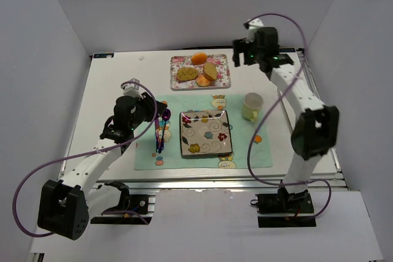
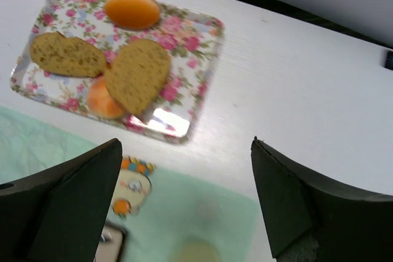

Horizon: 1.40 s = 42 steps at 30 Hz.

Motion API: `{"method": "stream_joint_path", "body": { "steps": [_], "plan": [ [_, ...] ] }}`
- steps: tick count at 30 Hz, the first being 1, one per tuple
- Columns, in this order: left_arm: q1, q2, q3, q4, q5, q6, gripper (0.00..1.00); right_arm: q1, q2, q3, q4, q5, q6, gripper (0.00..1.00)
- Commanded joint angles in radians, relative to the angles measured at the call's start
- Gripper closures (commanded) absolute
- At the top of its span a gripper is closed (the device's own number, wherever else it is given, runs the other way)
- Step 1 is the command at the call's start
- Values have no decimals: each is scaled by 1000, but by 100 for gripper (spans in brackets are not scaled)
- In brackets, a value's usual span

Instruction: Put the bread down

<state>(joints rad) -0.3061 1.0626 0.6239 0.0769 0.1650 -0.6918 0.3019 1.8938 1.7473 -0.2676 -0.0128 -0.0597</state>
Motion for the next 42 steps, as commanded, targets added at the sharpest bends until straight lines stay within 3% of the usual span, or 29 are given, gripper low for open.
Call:
{"method": "stream_joint_path", "body": {
  "steps": [1,2,3,4,5,6,7,8,9,11,14,15,18,24,32,42],
  "plan": [
    [-5,-9,28,35,10,20,66,-146,-204,-228,8,-73,-97,11],
    [-5,-9,30,35,11,23,66,-147,-246,-283,7,-116,-98,10],
    [-5,-7,30,32,13,26,66,-232,-337,-342,2,-174,-176,11],
    [-5,-7,33,27,13,35,66,-347,-385,-452,-24,-361,-296,11],
    [-5,-7,34,29,13,43,67,-441,-468,-554,-28,-510,-339,15],
    [-5,-7,34,29,13,44,67,-442,-504,-555,-28,-533,-353,21],
    [-5,-7,30,29,11,44,67,-476,-533,-599,-30,-532,-354,33],
    [-5,-7,28,34,11,44,68,-530,-553,-661,-42,-527,-362,51],
    [-4,-9,25,40,13,40,70,-552,-582,-686,-91,-510,-377,82],
    [-4,-9,11,63,14,34,72,-596,-605,-770,-119,-484,-374,89],
    [-4,-13,-9,90,21,23,72,-596,-645,-854,-105,-359,-330,51],
    [-4,-13,-12,95,24,20,71,-596,-654,-900,-93,-311,-315,27],
    [-4,-9,-19,103,34,20,70,-580,-647,-966,-6,-155,-273,13],
    [-4,13,5,83,54,41,69,-554,-455,-941,88,77,-190,11],
    [-4,-27,-19,78,28,26,69,-546,-265,-838,169,34,-186,17],
    [-4,-44,-7,26,11,32,69,-537,-73,-652,146,-105,-163,34]
  ]
}}
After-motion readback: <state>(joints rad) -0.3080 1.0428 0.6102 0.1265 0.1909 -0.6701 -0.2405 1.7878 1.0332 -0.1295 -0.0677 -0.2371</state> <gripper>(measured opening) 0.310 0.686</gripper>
